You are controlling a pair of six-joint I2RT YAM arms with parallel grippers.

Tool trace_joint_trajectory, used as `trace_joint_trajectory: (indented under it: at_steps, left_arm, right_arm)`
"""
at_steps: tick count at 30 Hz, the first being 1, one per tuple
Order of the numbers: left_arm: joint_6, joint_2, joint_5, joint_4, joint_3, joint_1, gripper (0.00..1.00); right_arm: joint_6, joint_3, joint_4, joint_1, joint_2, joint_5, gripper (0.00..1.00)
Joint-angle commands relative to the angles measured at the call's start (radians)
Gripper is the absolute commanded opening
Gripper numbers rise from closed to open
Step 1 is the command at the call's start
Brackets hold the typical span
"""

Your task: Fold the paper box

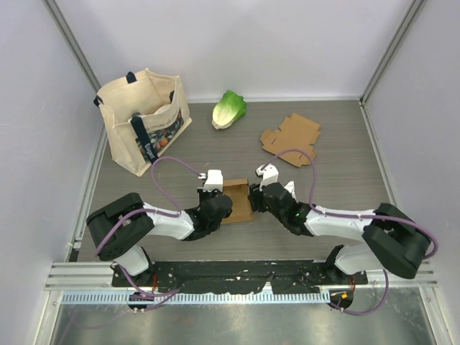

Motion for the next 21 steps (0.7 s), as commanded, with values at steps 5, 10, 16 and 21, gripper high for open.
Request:
trace_joint_trajectory:
  at_steps: [5, 10, 16, 21]
  left_arm:
    - [-0.044, -0.04, -0.053, -0.043, 0.014, -0.005, 0.0]
    - [-0.148, -0.078, -0.045, -0.181, 0.026, -0.002, 0.0]
    - [-0.211, -0.095, -0.057, -0.278, 0.042, -0.001, 0.0]
    - [-0.242, -0.095, -0.064, -0.298, 0.045, 0.001, 0.0]
  right_arm:
    - [0.161, 0.125, -0.193, -0.018, 0.003, -0.023, 0.61]
    - [0.309, -0.039, -0.16, -0.156, -0.121, -0.379, 0.64]
    - [0.479, -0.118, -0.099, -0.182, -0.132, -0.522, 0.63]
    - [0.577, -0.179, 0.041, -0.182, -0.051, -0.556, 0.59]
